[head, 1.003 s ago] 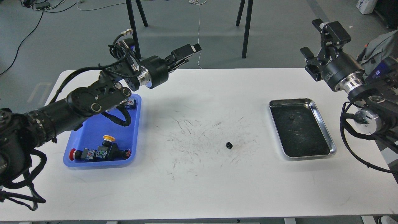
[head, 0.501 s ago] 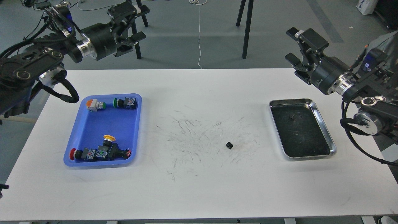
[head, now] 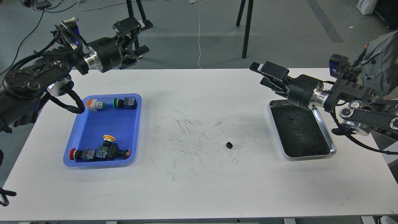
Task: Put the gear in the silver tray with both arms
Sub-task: 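Reach the right gripper down toward the black gear on the table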
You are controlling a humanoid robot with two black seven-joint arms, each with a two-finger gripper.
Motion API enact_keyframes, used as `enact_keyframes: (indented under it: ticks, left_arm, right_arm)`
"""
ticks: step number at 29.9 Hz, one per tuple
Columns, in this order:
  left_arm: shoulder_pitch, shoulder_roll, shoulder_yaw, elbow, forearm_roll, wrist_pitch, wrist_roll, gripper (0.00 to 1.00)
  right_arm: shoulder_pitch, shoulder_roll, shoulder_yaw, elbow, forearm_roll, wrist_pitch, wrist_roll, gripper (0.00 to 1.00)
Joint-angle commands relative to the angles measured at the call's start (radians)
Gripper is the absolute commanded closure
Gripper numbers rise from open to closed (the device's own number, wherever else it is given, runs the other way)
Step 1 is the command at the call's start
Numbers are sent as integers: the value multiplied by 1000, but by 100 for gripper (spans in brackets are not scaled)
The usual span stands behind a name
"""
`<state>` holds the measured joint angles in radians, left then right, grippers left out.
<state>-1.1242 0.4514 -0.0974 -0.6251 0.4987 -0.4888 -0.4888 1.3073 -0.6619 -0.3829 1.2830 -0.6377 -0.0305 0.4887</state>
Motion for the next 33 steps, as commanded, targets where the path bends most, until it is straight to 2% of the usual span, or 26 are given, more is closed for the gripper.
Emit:
enact_keyframes:
  ticks: [1, 7, 15, 24, 33]
  left_arm:
    - [21, -6, 2, -1, -2, 0, 0, 0]
    - [24, -3, -1, -2, -3, 0, 0, 0]
    - [24, 4, -4, -4, -5, 0, 0, 0]
    - [26, 7, -4, -7, -26, 0, 0, 0]
    - [33, 13, -5, -8, -28, 0, 0, 0]
  right_arm:
    - [94, 71, -154, 4, -112, 7, 0, 2]
    - [225, 180, -364, -10, -236, 21, 0, 2]
    - [236, 301, -496, -102, -352, 21, 0, 3]
    - [205, 418, -573, -188, -378, 21, 0, 6]
    - [155, 484, -590, -266, -376, 21, 0, 13]
